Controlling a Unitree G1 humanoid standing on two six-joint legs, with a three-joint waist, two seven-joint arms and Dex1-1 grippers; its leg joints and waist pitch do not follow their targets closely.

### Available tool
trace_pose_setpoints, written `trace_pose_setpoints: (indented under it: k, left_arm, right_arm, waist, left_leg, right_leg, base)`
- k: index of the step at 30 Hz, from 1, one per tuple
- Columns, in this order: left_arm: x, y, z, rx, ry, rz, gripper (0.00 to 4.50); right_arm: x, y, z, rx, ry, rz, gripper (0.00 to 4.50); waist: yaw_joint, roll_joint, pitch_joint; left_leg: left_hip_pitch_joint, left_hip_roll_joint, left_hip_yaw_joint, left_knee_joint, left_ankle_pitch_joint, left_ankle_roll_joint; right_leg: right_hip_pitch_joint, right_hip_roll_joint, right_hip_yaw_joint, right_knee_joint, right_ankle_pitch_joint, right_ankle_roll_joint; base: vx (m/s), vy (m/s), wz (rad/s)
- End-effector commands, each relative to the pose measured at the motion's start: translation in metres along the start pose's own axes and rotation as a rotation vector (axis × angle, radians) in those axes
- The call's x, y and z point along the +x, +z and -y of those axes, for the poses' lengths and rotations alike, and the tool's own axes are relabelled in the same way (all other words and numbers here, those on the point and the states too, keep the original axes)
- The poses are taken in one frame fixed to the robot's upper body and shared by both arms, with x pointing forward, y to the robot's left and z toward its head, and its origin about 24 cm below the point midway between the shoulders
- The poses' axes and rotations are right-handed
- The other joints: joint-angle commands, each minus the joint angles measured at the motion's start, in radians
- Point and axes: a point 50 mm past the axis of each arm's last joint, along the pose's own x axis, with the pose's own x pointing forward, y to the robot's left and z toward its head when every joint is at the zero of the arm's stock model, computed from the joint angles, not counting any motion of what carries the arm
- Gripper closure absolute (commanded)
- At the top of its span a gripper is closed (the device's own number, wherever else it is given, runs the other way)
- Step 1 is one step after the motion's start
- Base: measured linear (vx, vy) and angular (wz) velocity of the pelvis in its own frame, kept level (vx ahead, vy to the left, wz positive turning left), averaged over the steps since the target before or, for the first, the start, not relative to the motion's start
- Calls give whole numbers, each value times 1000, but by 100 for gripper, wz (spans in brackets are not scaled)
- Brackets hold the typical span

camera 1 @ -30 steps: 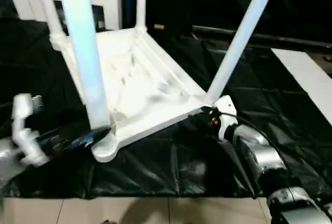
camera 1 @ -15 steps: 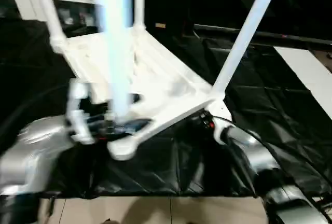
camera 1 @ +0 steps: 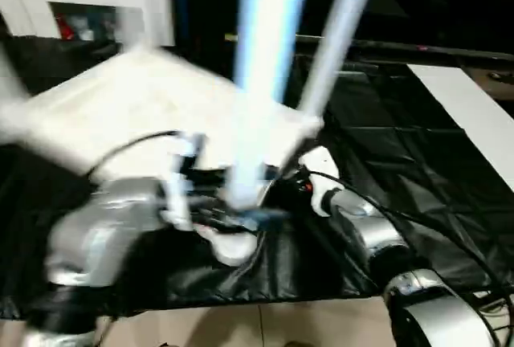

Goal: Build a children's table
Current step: Rotate table base

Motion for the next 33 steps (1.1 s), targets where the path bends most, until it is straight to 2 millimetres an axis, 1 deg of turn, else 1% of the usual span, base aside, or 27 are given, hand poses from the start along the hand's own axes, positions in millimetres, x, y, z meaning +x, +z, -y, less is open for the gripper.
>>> trace_pose_setpoints:
  k: [1, 4, 5, 6, 7, 8, 10, 11, 12, 15, 16, 17, 18, 19, 20, 21, 22, 23, 24, 25, 27, 28, 29, 30, 31, 32, 33]
  left_arm:
    - [16, -1, -5, 37, -18, -29, 15]
    - [25, 0, -16, 78, 26, -33, 15]
    - [28, 1, -20, 97, 42, -26, 15]
    - [28, 1, -20, 97, 42, -26, 15]
    - [36, 2, -30, 141, 96, -26, 15]
    - [38, 2, -34, 164, 125, -28, 15]
    - [41, 1, -45, 215, 221, -43, 15]
    - [41, 1, -49, 224, 253, -49, 15]
    - [38, 1, -52, 235, 281, -59, 15]
    - [24, -2, -60, 271, 342, -107, 15]
    - [24, -2, -60, 271, 342, -107, 15]
    - [14, -7, -59, 262, 310, -147, 15]
    - [9, -10, -58, 253, 284, -162, 15]
    - [0, -13, -57, 230, 260, -180, 15]
    - [-5, -15, -56, 215, 246, -191, 15]
    - [-12, -16, -54, 202, 214, -205, 15]
    - [-19, -19, -54, 183, 177, -233, 15]
    - [-24, -21, -54, 178, 165, -251, 15]
    - [-30, -22, -55, 176, 156, -280, 31]
    - [-39, -24, -59, 169, 156, -327, 50]
    - [-45, -25, -62, 178, 162, -368, 50]
    - [-52, -28, -65, 190, 162, -435, 61]
    - [-54, -29, -66, 191, 161, -457, 79]
    - [-58, -31, -68, 193, 160, -492, 79]
    - [-62, -32, -69, 185, 155, -521, 92]
    - [-64, -33, -70, 178, 150, -537, 94]
    - [-67, -33, -71, 180, 153, -557, 94]
  right_arm:
    - [9, 11, -15, -24, 54, 32, 123]
    - [11, 10, -16, -8, 55, 29, 123]
    - [11, 10, -16, -7, 58, 28, 123]
    - [11, 10, -16, -7, 58, 28, 123]
    - [11, 9, -17, -11, 75, 32, 123]
    - [10, 8, -16, -15, 70, 29, 123]
    - [9, 6, -11, -21, 46, 23, 123]
    - [8, 6, -10, -19, 36, 22, 123]
    - [6, 5, -5, -17, 18, 23, 123]
    - [-1, 3, 12, -12, -32, 26, 123]
    - [-1, 3, 12, -12, -32, 26, 123]
    - [-9, 1, 23, -6, -33, 31, 123]
    - [-13, 0, 28, -12, -19, 36, 123]
    - [-19, -1, 34, -31, 8, 41, 123]
    - [-24, -2, 38, -45, 28, 43, 123]
    - [-28, -3, 42, -69, 42, 43, 123]
    - [-33, -3, 47, -93, 59, 44, 123]
    - [-36, -3, 49, -101, 68, 44, 123]
    - [-40, -4, 53, -114, 84, 40, 123]
    - [-47, -4, 58, -142, 115, 34, 123]
    - [-52, -4, 61, -161, 140, 31, 97]
    - [-56, -3, 62, -178, 175, 28, 91]
    - [-58, -3, 62, -184, 188, 28, 91]
    - [-60, -3, 63, -189, 214, 28, 91]
    - [-64, -3, 63, -193, 243, 24, 86]
    - [-66, -2, 63, -194, 264, 22, 74]
    - [-70, -3, 62, -202, 309, 13, 60]
  waist:
    - [8, 32, -62]
    - [8, 34, -63]
    - [12, 35, -62]
    - [12, 34, -62]
    - [15, 38, -62]
    - [15, 37, -62]
    - [18, 40, -63]
    - [19, 38, -65]
    - [18, 37, -64]
    - [21, 39, -65]
    - [23, 38, -64]
    - [24, 44, -63]
    - [27, 41, -63]
    - [29, 45, -63]
    - [32, 44, -63]
    - [36, 47, -62]
    - [36, 50, -62]
    - [38, 51, -62]
    - [38, 50, -61]
    - [37, 55, -61]
    - [37, 55, -62]
    - [37, 55, -61]
    - [40, 54, -62]
    - [41, 55, -62]
    - [41, 54, -61]
    - [45, 54, -63]
    - [46, 56, -63]
  left_leg:
    - [-2, -2, 11, -69, -174, -27]
    - [-4, 0, 10, -69, -177, -32]
    - [1, 0, 13, -67, -182, -32]
    - [-1, -1, 13, -67, -181, -29]
    - [-1, 1, 12, -68, -180, -31]
    - [2, 0, 14, -67, -184, -29]
    - [-1, 0, 12, -67, -182, -26]
    - [2, 2, 12, -66, -178, -25]
    - [-2, 1, 11, -66, -172, -23]
    - [3, 2, 13, -65, -174, -15]
    - [3, 3, 12, -65, -176, -14]
    - [3, 2, 13, -65, -181, -14]
    - [3, 1, 13, -65, -187, -11]
    - [3, 1, 14, -64, -186, -9]
    - [3, 0, 15, -63, -176, -2]
    - [2, 0, 15, -63, -162, 2]
    - [2, -2, 17, -62, -156, 2]
    - [2, -4, 17, -62, -158, 5]
    - [2, -3, 16, -63, -162, 5]
    - [1, -3, 15, -63, -167, 6]
    - [3, -2, 15, -63, -170, 10]
    - [5, -1, 15, -64, -173, 12]
    - [3, 0, 14, -63, -170, 13]
    - [3, 1, 14, -63, -168, 15]
    - [2, 1, 15, -63, -169, 17]
    - [3, 1, 16, -61, -163, 21]
    - [2, 2, 16, -61, -155, 22]
  right_leg:
    - [56, -51, 45, -65, -92, -208]
    - [60, -52, 45, -64, -98, -206]
    - [56, -51, 46, -66, -97, -205]
    - [56, -50, 46, -67, -98, -206]
    - [57, -50, 45, -67, -90, -209]
    - [55, -47, 45, -69, -92, -208]
    - [60, -49, 45, -69, -89, -210]
    - [59, -49, 44, -68, -84, -209]
    - [62, -50, 44, -65, -81, -213]
    - [56, -49, 44, -66, -83, -218]
    - [56, -51, 43, -66, -85, -220]
    - [56, -50, 43, -68, -87, -224]
    - [58, -50, 43, -67, -101, -224]
    - [57, -50, 44, -67, -101, -225]
    - [58, -49, 45, -67, -91, -226]
    - [60, -50, 45, -67, -80, -227]
    - [58, -48, 45, -65, -72, -234]
    - [59, -46, 44, -68, -78, -235]
    - [58, -47, 44, -67, -83, -237]
    - [60, -47, 45, -67, -85, -238]
    - [60, -46, 44, -67, -74, -241]
    - [59, -46, 43, -69, -73, -247]
    - [62, -47, 43, -66, -72, -245]
    - [63, -49, 43, -66, -69, -248]
    - [62, -47, 43, -68, -73, -247]
    - [63, -47, 43, -65, -61, -248]
    - [63, -47, 43, -62, -48, -255]
  base:
    - [0, 0, 0]
    - [0, 0, 0]
    - [0, 0, 0]
    - [0, 0, 0]
    - [0, 0, 0]
    - [0, 0, 0]
    - [0, 0, 0]
    - [0, 0, 0]
    - [0, 0, 0]
    - [0, 0, 0]
    - [0, 0, 0]
    - [0, 0, 0]
    - [0, 0, 0]
    - [0, 0, 0]
    - [0, 0, 0]
    - [0, 0, 0]
    - [0, 0, 0]
    - [0, 0, 0]
    - [0, 0, 0]
    - [0, 0, 0]
    - [0, 0, 0]
    - [0, 0, 0]
    - [0, 0, 0]
    - [0, 0, 0]
    - [0, 0, 0]
    - [0, 0, 0]
    - [0, 0, 0]
